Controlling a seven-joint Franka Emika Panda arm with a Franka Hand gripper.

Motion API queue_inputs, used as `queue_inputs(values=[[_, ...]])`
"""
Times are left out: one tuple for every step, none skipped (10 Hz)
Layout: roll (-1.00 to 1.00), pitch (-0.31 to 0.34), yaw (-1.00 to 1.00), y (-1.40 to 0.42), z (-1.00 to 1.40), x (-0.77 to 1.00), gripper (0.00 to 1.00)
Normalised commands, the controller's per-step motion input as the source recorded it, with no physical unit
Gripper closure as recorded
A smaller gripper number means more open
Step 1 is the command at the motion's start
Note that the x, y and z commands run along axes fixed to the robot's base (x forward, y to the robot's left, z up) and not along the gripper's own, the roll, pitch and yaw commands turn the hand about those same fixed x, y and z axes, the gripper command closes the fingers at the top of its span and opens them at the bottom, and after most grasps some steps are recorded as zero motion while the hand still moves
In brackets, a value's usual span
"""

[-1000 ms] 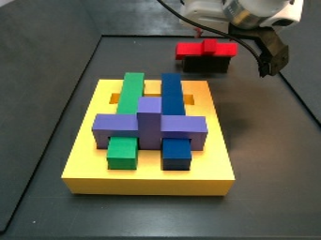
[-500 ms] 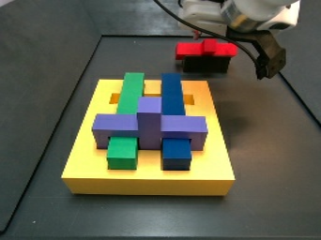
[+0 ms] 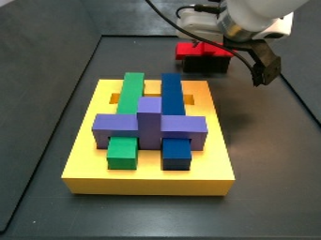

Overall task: Pick up the red object. Move up. Place the red object on the fixture. Regrasp the red object. Move to above the board. Insert the red object.
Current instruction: Regrasp the red object.

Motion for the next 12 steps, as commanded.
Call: queue_inputs(values=[[0.03,-0.049,0.0,0.0,-0.2,0.0,0.0],[0.0,0.0,0.0,0.0,-0.11,0.0,0.0],[0.21,0.0,0.03,0.03,-0.08,0.0,0.0],[0.17,0.014,0.0,0.08,-0.09,0.02,0.0],[0.03,0.043,0.0,0.12,0.0,0.03,0.0],[0.01,0.017,0.0,0.08,0.0,0.0,0.0],[0.0,0.0,0.0,0.04,0.0,0.0,0.0],[0.0,-0.009,0.0,0.0,0.0,0.0,0.0],[0.0,0.0,0.0,0.0,0.0,0.0,0.0],[0.0,0.0,0.0,0.0,0.0,0.0,1.0],[0.0,0.0,0.0,0.0,0.0,0.0,1.0],[0.0,0.0,0.0,0.0,0.0,0.0,1.0]])
